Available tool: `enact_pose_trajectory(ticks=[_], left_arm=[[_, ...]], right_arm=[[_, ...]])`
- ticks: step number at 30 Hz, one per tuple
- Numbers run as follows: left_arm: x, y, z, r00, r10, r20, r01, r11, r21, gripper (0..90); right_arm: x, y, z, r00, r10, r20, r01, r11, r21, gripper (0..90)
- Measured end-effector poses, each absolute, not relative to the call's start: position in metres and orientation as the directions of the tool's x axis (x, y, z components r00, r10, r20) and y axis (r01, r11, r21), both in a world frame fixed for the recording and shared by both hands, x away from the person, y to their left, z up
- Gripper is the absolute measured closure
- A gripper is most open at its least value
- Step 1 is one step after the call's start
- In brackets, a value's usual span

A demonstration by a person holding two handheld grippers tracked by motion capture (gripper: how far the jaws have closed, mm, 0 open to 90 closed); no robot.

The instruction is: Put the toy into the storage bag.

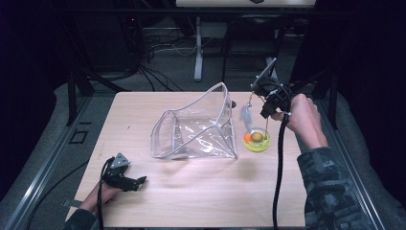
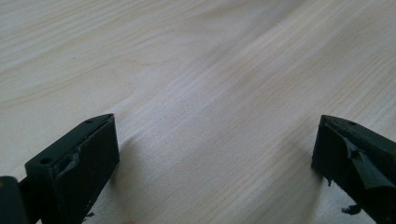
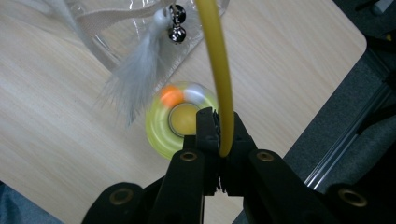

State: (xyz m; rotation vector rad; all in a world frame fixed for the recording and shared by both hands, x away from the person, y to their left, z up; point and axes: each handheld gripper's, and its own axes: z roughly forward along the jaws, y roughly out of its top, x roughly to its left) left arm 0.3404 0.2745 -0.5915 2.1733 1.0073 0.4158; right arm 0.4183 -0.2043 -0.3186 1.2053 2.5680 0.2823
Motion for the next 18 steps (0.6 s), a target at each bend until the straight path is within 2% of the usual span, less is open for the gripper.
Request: enact_pose_trajectory(ticks=[18], left_arm=[[0.340,0.274,-0.591,0.647,0.763,-0.002,0.540,-0.456,0.708,0.4]], right_arm=[[0.426,-0.196,-0.282,-0.593,0.777,-0.211,0.707,0.628,0.326,87.9]])
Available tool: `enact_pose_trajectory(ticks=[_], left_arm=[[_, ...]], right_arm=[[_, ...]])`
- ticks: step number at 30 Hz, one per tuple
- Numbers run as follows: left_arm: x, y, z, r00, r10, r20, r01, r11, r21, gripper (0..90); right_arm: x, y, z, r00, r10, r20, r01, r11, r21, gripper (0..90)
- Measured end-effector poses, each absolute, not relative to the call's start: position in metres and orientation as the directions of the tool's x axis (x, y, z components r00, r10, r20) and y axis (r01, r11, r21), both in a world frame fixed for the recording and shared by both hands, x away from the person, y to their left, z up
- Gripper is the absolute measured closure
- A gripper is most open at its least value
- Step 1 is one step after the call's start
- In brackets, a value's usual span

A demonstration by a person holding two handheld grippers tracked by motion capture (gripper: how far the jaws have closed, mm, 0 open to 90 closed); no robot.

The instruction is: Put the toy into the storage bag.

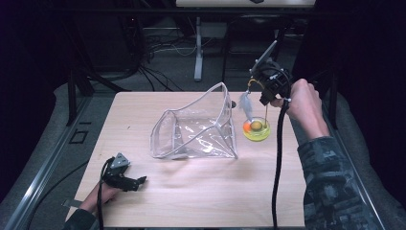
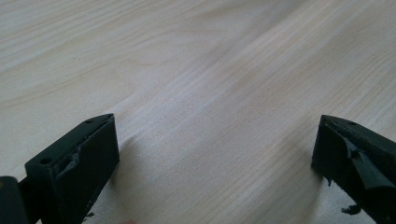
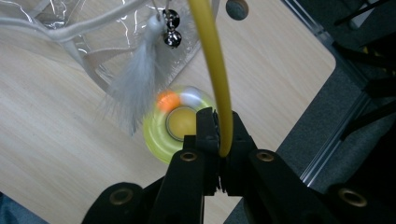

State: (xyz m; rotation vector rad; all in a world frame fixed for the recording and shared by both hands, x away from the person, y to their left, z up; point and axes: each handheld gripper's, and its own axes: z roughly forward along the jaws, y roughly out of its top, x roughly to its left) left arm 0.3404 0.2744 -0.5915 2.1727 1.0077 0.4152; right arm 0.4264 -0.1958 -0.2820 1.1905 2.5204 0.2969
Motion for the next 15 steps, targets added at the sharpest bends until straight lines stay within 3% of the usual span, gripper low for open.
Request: enact_pose_trajectory(ticks=[15], left_arm=[[0.340,0.274,-0.591,0.649,0.761,-0.002,0.539,-0.457,0.708,0.4]], right_arm=[[0.428,-0.182,-0.248,-0.587,0.769,-0.254,0.678,0.638,0.364,87.9]])
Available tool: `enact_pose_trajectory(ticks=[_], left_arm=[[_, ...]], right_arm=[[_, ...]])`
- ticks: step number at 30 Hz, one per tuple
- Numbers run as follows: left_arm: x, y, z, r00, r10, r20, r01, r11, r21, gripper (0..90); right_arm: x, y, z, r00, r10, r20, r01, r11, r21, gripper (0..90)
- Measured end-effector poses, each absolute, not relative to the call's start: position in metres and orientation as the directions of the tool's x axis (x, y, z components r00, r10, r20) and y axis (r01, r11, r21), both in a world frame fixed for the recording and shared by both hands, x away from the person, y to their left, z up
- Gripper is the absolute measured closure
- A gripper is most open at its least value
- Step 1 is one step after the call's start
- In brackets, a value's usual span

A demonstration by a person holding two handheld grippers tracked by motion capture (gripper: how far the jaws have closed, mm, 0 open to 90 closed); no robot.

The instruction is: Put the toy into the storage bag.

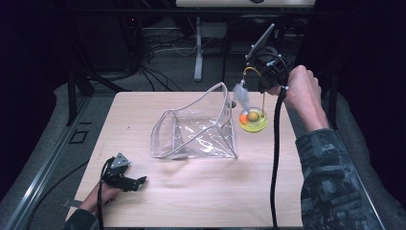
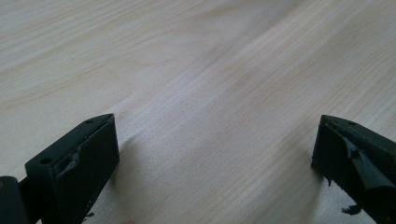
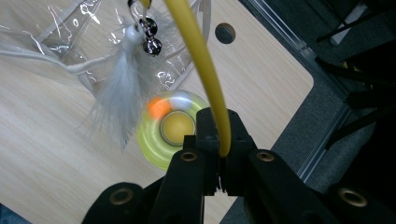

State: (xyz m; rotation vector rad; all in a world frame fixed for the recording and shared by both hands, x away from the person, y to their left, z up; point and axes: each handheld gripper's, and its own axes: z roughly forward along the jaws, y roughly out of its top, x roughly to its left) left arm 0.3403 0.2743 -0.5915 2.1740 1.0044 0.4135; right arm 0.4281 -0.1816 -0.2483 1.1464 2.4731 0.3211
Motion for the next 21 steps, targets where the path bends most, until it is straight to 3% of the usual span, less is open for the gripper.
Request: enact_pose_trajectory(ticks=[21], left_arm=[[0.340,0.274,-0.591,0.649,0.761,-0.003,0.539,-0.457,0.708,0.4]], right_arm=[[0.428,-0.164,-0.208,-0.573,0.755,-0.319,0.640,0.656,0.401,87.9]])
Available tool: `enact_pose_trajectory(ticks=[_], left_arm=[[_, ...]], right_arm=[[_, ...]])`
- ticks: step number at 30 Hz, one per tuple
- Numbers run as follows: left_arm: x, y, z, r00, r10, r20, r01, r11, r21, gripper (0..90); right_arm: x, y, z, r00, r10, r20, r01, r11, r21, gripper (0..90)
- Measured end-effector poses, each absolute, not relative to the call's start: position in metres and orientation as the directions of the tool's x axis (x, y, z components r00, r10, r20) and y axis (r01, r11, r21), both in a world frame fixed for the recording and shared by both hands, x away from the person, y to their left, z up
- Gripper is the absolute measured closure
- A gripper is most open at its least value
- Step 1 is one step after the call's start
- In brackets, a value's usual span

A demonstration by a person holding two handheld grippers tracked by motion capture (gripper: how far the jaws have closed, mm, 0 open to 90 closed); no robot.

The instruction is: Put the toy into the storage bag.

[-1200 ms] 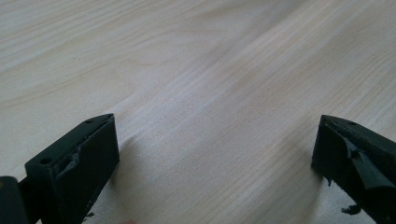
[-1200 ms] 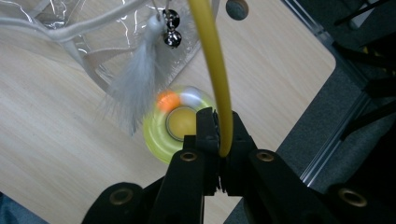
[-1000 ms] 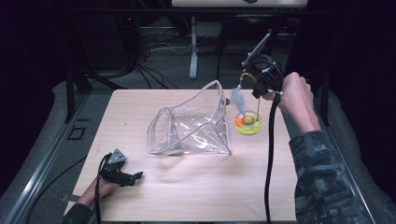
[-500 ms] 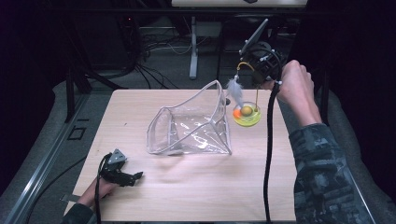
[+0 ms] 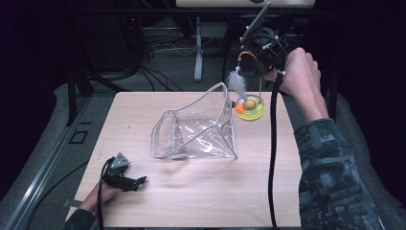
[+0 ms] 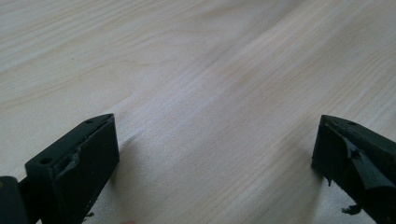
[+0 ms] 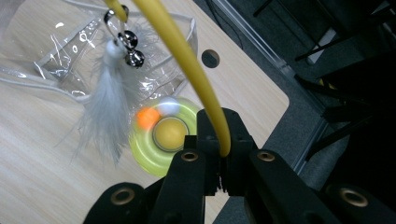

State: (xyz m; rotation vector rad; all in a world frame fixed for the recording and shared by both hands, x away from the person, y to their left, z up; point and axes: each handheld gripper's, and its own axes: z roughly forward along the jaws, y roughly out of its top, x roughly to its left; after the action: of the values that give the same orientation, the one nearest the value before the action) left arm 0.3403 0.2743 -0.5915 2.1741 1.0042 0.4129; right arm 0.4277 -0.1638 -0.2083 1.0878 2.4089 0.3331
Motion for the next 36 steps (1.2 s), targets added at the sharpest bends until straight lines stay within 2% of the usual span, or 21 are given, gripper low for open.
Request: enact_pose_trajectory(ticks=[17,36], left_arm=[[0.340,0.274,-0.592,0.650,0.760,-0.004,0.539,-0.457,0.707,0.4],[0.340,0.274,-0.592,0.650,0.760,-0.004,0.539,-0.457,0.707,0.4]], right_arm=[[0.431,-0.125,-0.195,-0.595,0.710,-0.377,0.587,0.704,0.400,87.9],[0.438,-0.097,-0.188,-0.606,0.693,-0.391,0.550,0.720,0.424,87.9]])
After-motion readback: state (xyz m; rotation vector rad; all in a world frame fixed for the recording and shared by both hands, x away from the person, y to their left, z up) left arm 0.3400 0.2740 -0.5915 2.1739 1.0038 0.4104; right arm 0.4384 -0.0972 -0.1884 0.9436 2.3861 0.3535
